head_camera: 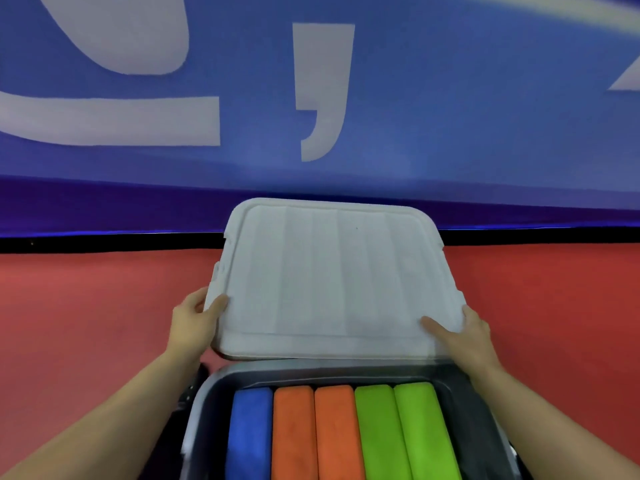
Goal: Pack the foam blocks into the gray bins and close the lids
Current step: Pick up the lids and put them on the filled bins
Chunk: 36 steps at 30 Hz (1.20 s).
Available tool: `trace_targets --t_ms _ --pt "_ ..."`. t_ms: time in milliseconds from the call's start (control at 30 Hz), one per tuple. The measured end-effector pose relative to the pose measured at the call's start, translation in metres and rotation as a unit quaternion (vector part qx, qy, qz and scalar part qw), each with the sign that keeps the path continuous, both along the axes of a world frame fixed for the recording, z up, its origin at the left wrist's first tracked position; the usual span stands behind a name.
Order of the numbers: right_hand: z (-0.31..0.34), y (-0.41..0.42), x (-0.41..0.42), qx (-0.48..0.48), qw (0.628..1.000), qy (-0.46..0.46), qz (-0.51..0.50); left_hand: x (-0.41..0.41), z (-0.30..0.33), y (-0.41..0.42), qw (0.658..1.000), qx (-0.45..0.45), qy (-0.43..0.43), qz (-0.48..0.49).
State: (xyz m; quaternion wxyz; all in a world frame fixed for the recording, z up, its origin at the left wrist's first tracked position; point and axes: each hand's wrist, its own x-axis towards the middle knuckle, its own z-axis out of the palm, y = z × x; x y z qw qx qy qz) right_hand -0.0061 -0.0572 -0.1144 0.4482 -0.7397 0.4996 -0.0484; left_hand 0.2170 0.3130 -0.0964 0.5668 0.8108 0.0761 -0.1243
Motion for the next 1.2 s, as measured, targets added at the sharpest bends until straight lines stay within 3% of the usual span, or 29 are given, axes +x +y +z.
trace_targets --t_ms 133,267,600,833,900,1000,1067,1200 --pt "-0.007 -0.004 0.006 -0.017 1.000 0.008 0.021 -0.001 -0.015 0.001 0.995 0.090 0.031 -0.034" --pt "-0.012 -0.008 0.010 -0.020 0.999 0.022 0.035 0.003 -0.021 -0.002 0.994 0.089 0.058 -0.010" --pt "-0.025 -0.025 0.026 0.021 0.996 -0.060 -0.064 0.019 -0.042 -0.012 0.988 0.005 0.111 0.104" --pt "-0.028 -0.053 0.055 -0.014 0.999 -0.018 -0.045 0.028 -0.046 -0.017 0.991 -0.004 0.077 0.110" --pt "-0.031 -0.061 0.055 0.017 0.998 0.006 -0.054 0.031 -0.048 -0.017 0.992 -0.008 0.065 0.111" --pt "-0.036 -0.068 0.050 0.109 0.992 0.008 -0.065 0.039 -0.048 -0.012 0.983 -0.022 0.141 0.113" --pt "-0.037 -0.069 0.050 0.115 0.992 -0.002 -0.052 0.043 -0.048 -0.008 0.977 -0.047 0.185 0.096" --pt "-0.039 -0.065 0.047 0.099 0.993 -0.033 -0.049 0.044 -0.051 -0.008 0.983 -0.044 0.159 0.074"
